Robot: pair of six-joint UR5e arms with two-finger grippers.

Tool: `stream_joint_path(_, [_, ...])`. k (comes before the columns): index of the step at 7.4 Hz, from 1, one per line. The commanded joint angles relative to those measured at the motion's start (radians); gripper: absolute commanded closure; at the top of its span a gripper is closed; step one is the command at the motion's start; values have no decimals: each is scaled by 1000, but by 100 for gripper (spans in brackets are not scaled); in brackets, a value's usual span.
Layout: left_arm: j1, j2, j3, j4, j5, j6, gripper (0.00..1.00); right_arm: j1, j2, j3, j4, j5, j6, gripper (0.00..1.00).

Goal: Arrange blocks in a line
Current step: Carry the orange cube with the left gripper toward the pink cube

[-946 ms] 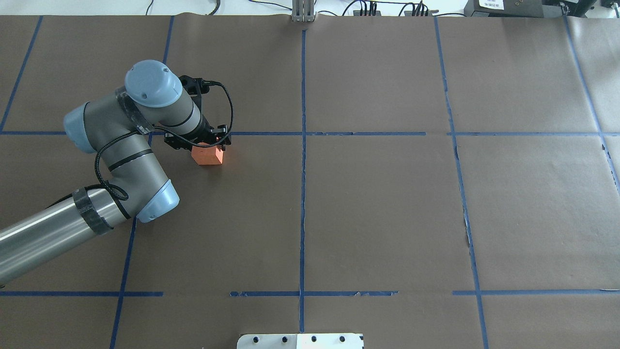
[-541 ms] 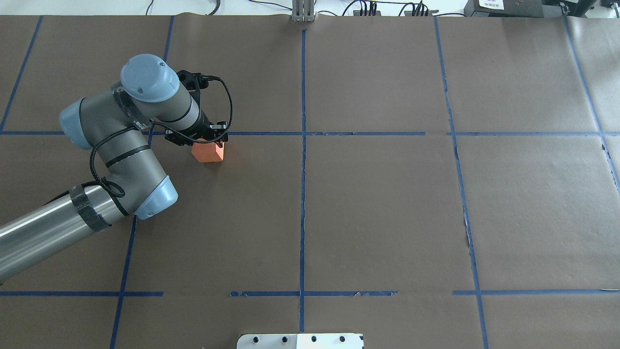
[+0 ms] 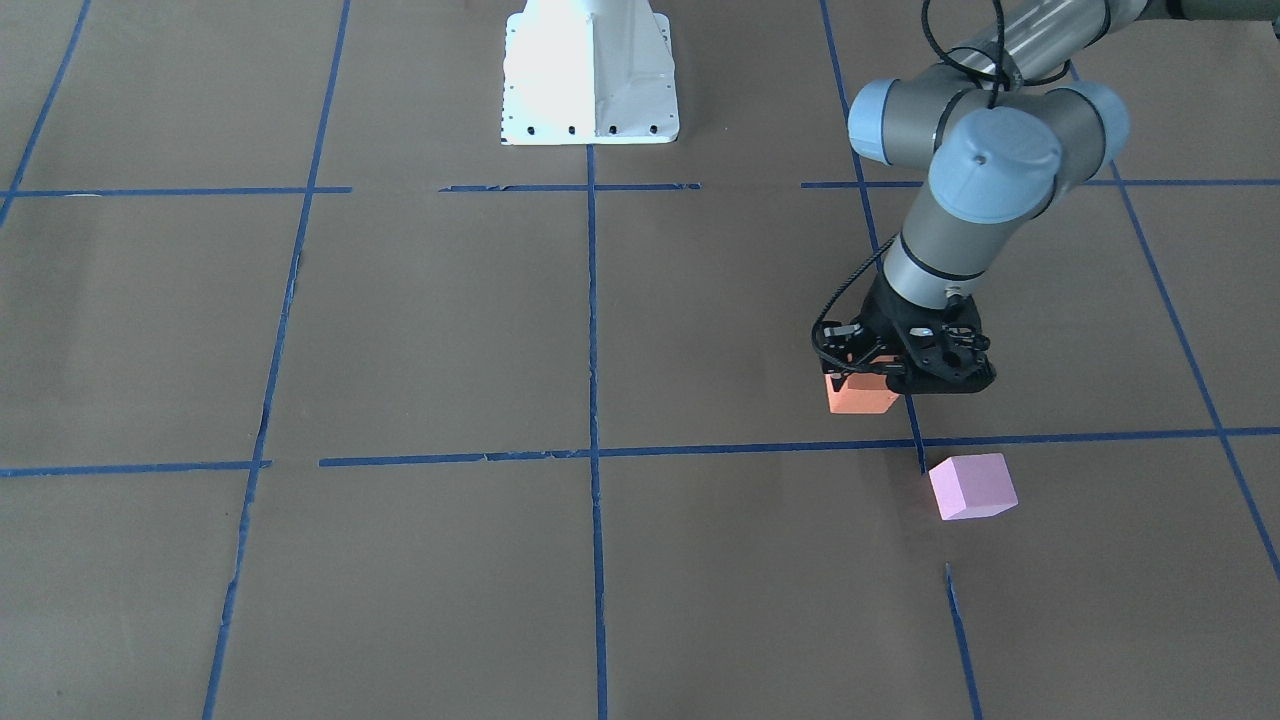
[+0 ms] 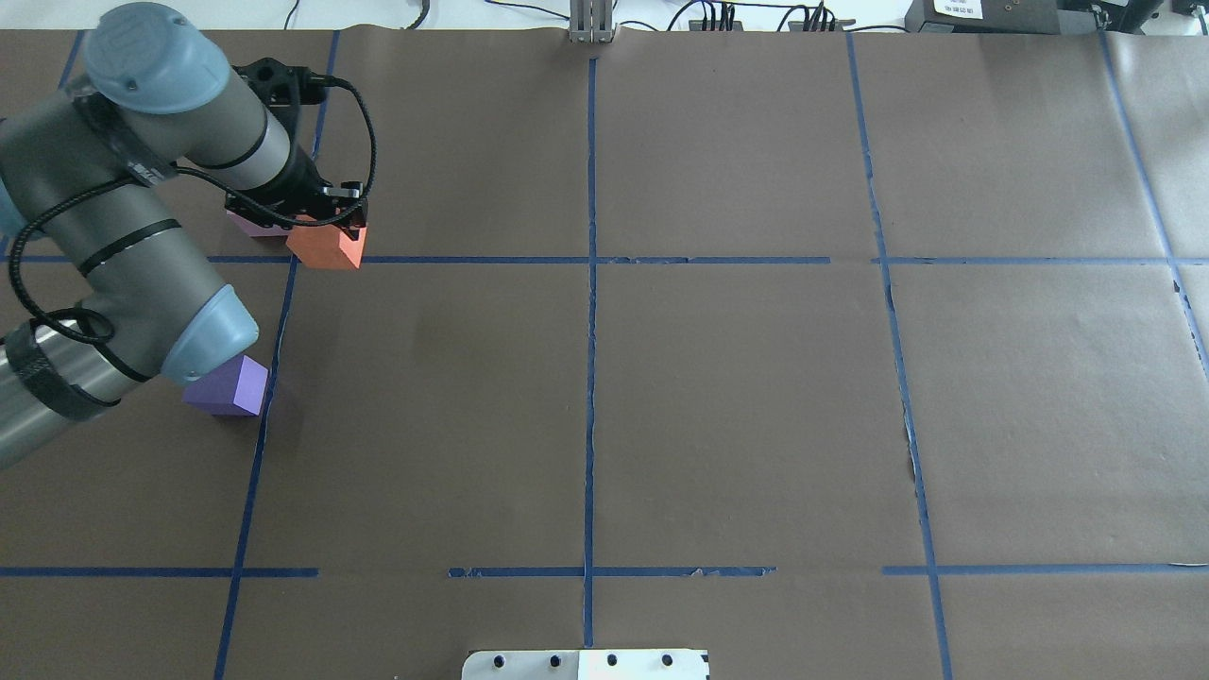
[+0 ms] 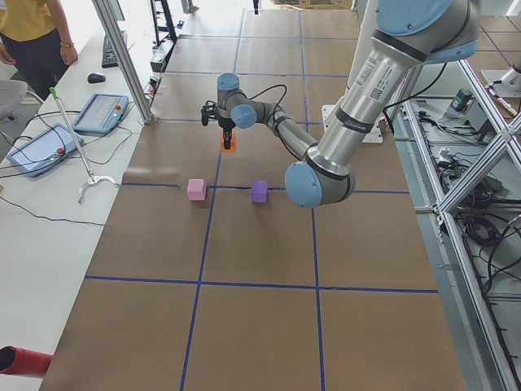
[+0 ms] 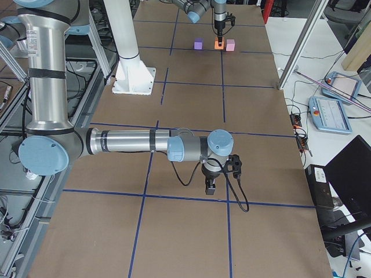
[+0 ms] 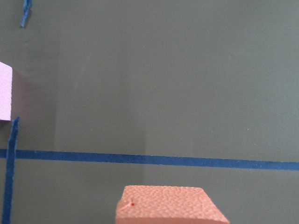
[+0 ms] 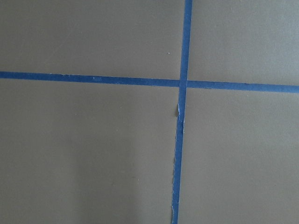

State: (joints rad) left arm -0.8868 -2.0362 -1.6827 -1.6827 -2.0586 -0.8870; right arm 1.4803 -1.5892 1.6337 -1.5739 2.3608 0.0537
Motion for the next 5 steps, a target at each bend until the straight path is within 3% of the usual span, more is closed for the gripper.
stream_joint_path(1, [-79, 127, -18, -12, -84, 139, 83, 0, 0, 0, -1, 0, 0, 0])
stream_joint_path(3, [-87, 200, -6, -96, -94, 145, 83, 0, 0, 0, -1, 0, 0, 0])
stream_joint_path(5, [-77, 183, 32, -112, -110, 131, 83, 0, 0, 0, -2, 0, 0, 0])
